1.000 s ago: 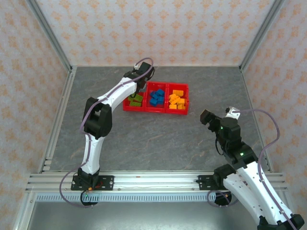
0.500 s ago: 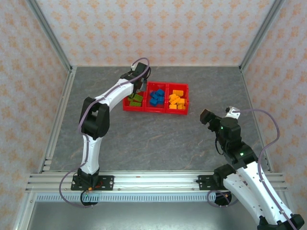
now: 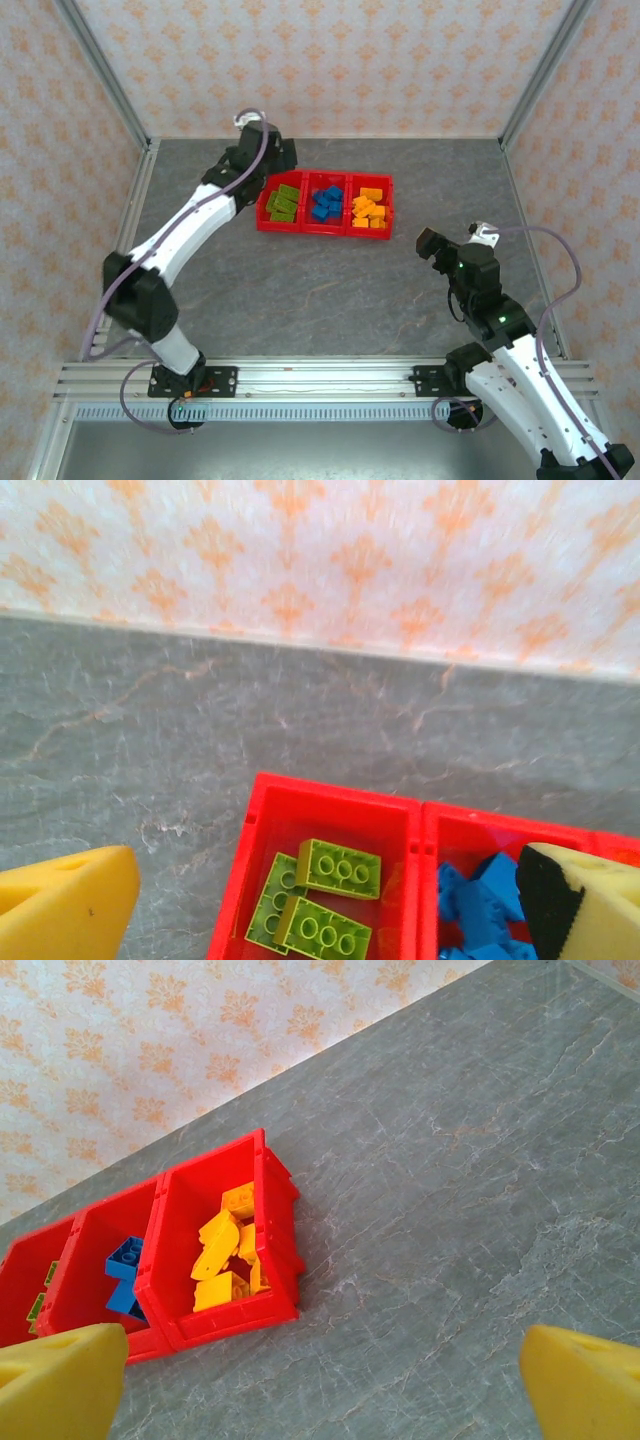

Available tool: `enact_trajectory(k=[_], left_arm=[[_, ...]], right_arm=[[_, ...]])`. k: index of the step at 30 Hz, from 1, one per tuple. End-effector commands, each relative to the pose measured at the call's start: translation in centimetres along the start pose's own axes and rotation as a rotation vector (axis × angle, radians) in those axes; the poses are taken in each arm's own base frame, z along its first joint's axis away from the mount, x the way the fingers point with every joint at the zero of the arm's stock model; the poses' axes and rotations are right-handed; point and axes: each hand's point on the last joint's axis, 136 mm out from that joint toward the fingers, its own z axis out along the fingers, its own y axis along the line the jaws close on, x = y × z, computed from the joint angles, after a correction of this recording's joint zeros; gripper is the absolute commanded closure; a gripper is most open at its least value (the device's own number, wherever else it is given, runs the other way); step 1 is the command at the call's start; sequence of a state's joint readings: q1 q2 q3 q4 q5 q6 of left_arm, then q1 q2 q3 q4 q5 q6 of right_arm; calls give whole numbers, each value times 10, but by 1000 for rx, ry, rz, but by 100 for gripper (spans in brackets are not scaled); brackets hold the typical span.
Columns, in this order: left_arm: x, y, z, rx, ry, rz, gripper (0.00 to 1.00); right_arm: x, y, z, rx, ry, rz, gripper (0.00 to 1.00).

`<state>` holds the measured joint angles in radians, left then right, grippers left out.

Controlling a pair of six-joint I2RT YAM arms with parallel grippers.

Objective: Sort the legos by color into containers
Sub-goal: Place the lego in the container, then reset both arms

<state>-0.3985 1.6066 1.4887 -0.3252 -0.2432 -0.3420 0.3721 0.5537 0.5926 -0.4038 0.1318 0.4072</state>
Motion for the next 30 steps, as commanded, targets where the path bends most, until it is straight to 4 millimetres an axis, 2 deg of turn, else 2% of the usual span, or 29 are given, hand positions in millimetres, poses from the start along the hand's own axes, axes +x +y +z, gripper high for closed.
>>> enact_trajectory(k=[1, 5, 12, 17, 19, 21, 25, 28, 30], left_arm=[[-26, 8, -32, 62, -148, -124, 1], [-23, 21, -71, 156, -261, -174, 1], [10, 41, -116, 277, -340, -190, 1], [40, 63, -127, 255, -369, -166, 1], [51, 82, -127, 183, -382, -172, 1], [59, 100, -130, 117, -390, -204, 1], [68, 119, -139, 60, -415, -217, 0], [73, 135, -147, 8, -445, -208, 0], [77, 144, -150, -21, -466, -220, 0]], right_arm=[[-3, -7, 1, 38, -22, -6, 0], [-6, -11, -1, 62, -33, 2, 0], [-12, -10, -1, 58, -66, 40, 0], [-29, -3, 4, 28, -171, 96, 0], [-41, -12, 7, 87, -249, 93, 0], [-51, -18, 10, 132, -326, 40, 0], [-67, -16, 12, 140, -503, -104, 0], [-68, -21, 20, 192, -566, -227, 0], [-63, -31, 39, 257, -528, -283, 0]])
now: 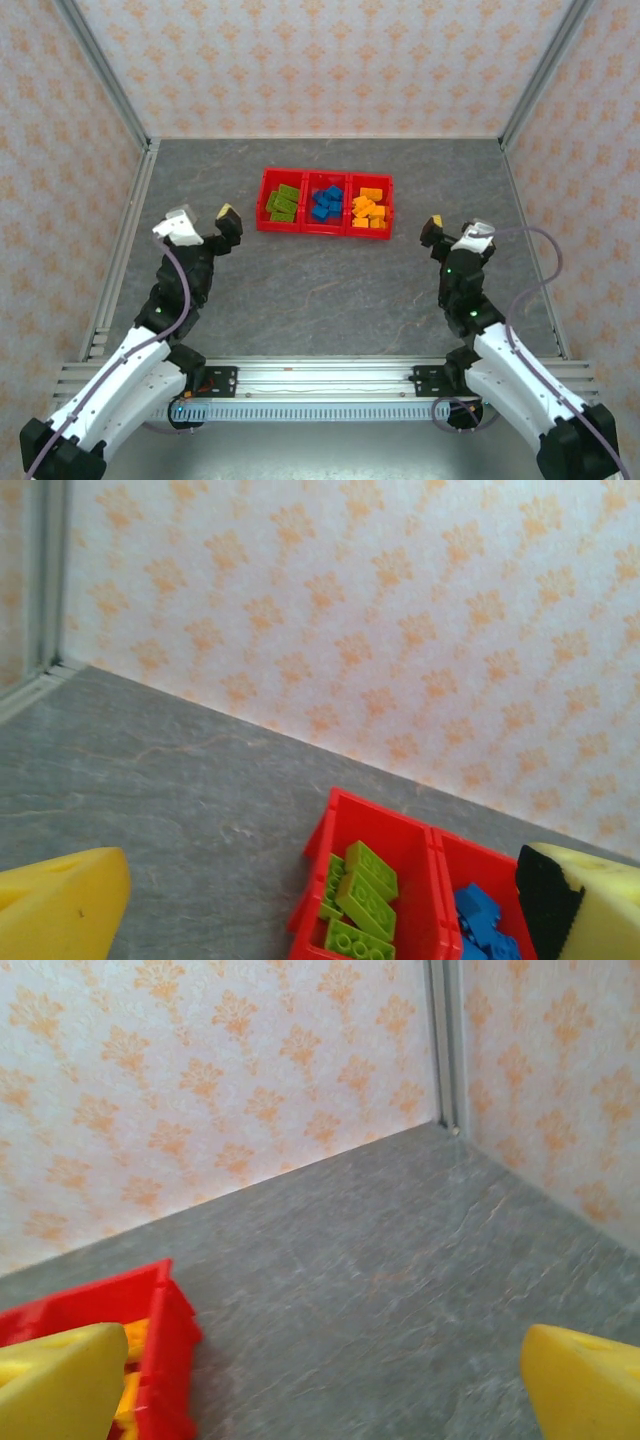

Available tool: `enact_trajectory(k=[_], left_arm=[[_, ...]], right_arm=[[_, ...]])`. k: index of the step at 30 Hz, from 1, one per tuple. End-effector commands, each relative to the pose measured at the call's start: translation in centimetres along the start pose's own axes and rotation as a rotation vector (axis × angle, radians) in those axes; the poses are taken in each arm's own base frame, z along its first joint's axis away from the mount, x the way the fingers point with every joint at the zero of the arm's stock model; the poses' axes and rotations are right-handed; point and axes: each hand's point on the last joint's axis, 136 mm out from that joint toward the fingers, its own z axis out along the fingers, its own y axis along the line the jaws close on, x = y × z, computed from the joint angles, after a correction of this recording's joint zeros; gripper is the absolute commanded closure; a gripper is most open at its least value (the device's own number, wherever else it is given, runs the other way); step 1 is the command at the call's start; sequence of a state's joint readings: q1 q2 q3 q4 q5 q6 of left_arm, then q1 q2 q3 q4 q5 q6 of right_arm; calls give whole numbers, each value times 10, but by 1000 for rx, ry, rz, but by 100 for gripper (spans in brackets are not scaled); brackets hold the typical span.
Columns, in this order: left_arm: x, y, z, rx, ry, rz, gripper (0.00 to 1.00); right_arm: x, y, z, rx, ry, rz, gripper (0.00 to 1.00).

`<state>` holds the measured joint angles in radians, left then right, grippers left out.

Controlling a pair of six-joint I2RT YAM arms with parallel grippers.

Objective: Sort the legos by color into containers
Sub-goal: Reset both arms

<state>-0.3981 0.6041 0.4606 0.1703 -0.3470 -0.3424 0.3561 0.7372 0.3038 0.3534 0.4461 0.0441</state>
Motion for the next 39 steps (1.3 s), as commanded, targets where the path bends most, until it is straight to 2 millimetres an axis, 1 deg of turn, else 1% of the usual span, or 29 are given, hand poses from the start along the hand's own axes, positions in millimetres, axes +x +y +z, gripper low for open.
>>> enact_trajectory(k=[1, 4, 6, 8, 9, 10, 11, 12, 13, 14, 15, 16, 17, 18, 19, 20, 21, 22, 23, 24, 26, 28, 29, 30, 32, 35, 37, 39], left_arm=[[-3, 24, -8, -90, -63, 14, 1], [0, 27, -12, -73, -88, 3, 1], [3, 30, -13, -76, -93, 2, 1], [7, 36, -12, -106, -89, 11, 1], [10, 41, -11, -134, -83, 22, 1], [14, 48, -11, -176, -78, 34, 1], [18, 57, -11, -224, -74, 44, 0], [22, 66, -11, -280, -65, 60, 1], [28, 75, -11, -331, -55, 84, 1], [32, 81, -11, -367, -50, 100, 1], [36, 87, -12, -399, -47, 114, 1], [41, 89, -11, -403, -44, 129, 1], [45, 87, -8, -384, -41, 147, 0], [51, 87, -7, -363, -50, 167, 1], [56, 88, -7, -350, -65, 174, 0], [57, 88, -7, -334, -90, 182, 1], [55, 87, -6, -330, -103, 183, 1], [53, 86, -6, -317, -133, 202, 1], [52, 85, -7, -301, -158, 219, 0], [53, 85, -7, -282, -179, 243, 1], [59, 95, -5, -289, -193, 271, 1], [76, 112, 7, -322, -130, 244, 0], [77, 116, 12, -316, -126, 230, 0], [79, 115, 19, -317, -107, 235, 0], [84, 106, 36, -274, -57, 290, 0], [79, 106, 52, -271, -84, 308, 0], [78, 102, 64, -231, -85, 307, 0], [90, 106, 72, -196, -69, 306, 0]], right_arm=[[-25, -10, 18, 90, -122, -86, 0], [4, -5, 38, 56, -80, -113, 0], [23, 4, 46, 2, -52, -123, 0], [41, 7, 53, -26, -24, -122, 0], [53, 6, 58, -33, -4, -134, 0], [56, 4, 63, -31, -8, -142, 0], [63, 9, 70, -35, 35, -177, 0], [67, 17, 73, -98, 59, -196, 0], [64, 23, 74, -138, 32, -201, 0], [66, 27, 73, -182, 19, -199, 0], [63, 24, 76, -162, -11, -185, 0], [65, 18, 80, -130, 18, -172, 0], [66, 15, 81, -143, 33, -154, 0], [64, 2, 79, -118, 7, -105, 0], [69, -16, 76, -88, -4, -35, 0], [54, -27, 72, -70, -106, 26, 0], [58, -35, 72, -30, -93, 44, 0], [66, -37, 78, -11, -18, 39, 0], [62, -38, 80, -4, -33, 47, 0], [60, -33, 80, -23, -64, 33, 0], [68, -31, 84, -15, -2, 15, 0], [63, -30, 82, -24, -38, 17, 0], [66, -30, 82, -22, -24, 14, 0], [67, -30, 84, -17, -6, 10, 0], [66, -30, 83, -14, -22, 6, 0], [66, -28, 83, -10, -19, -1, 0], [66, -28, 83, -10, -18, -2, 0], [66, -28, 84, -9, -18, -2, 0]])
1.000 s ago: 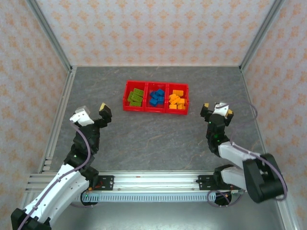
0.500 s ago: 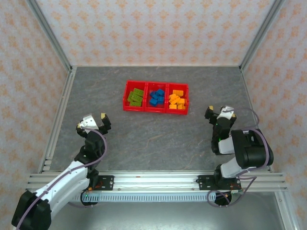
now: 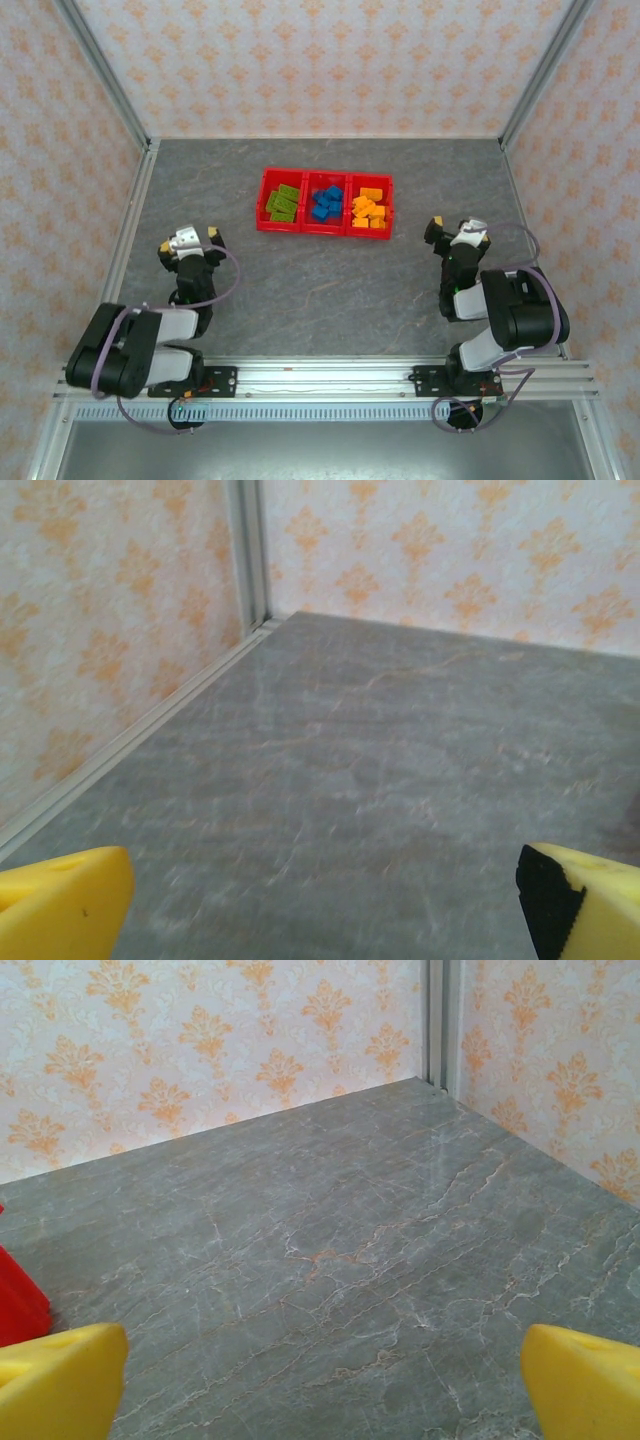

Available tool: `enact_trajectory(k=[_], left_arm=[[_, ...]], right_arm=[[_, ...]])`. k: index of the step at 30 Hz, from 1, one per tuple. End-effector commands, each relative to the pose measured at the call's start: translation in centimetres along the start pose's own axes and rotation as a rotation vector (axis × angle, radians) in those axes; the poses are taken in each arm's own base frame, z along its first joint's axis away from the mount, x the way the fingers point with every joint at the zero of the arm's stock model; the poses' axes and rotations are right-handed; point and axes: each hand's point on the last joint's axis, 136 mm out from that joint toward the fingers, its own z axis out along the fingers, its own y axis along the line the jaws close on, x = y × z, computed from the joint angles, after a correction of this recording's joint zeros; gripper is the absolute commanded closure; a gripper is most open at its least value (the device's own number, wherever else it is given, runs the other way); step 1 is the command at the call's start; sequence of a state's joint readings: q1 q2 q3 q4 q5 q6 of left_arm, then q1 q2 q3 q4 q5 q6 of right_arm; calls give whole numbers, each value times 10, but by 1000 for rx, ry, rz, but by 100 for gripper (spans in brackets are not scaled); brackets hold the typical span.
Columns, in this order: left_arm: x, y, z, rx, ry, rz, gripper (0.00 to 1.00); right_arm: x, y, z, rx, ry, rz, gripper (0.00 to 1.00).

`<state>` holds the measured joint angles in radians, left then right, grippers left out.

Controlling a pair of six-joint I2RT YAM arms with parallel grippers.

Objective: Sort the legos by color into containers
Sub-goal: Reset both arms

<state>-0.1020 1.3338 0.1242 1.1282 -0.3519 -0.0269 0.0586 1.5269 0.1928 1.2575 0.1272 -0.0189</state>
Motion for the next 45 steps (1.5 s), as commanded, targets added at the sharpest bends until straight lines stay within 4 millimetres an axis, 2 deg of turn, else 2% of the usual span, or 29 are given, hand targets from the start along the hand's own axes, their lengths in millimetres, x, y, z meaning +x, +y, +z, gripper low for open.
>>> enact_trajectory(k=[1, 2, 4, 5, 6, 8, 10, 13, 37, 38, 40, 45], left_arm=[[-21, -14, 15, 101, -138, -59, 0], [-29, -8, 16, 63, -180, -78, 0], [-10, -7, 27, 67, -40, -86, 0], [-20, -1, 24, 52, -119, -107, 0], [-25, -2, 21, 62, -143, -109, 0], [-13, -6, 27, 68, -55, -92, 0], [-21, -4, 26, 49, -113, -96, 1], [-14, -4, 29, 37, -69, -86, 0], [-16, -6, 29, 47, -80, -79, 1], [-16, -6, 29, 47, -80, -79, 1], [-16, -6, 29, 46, -81, -79, 1], [-16, -6, 29, 47, -81, -79, 1]], right_arm=[[-13, 1, 3, 12, -42, 17, 0], [-13, 1, 3, 12, -42, 16, 0], [-13, 1, 3, 11, -41, 17, 0], [-13, 1, 3, 11, -41, 17, 0], [-14, 1, 3, 11, -42, 17, 0], [-13, 1, 3, 12, -42, 16, 0], [-13, 1, 3, 11, -41, 17, 0], [-13, 1, 3, 11, -41, 16, 0], [-12, 2, 4, 11, -38, 15, 0], [-12, 3, 5, 5, -32, 9, 0], [-6, 19, 9, -91, 8, -28, 0], [-8, 18, 7, -104, -1, -19, 0]])
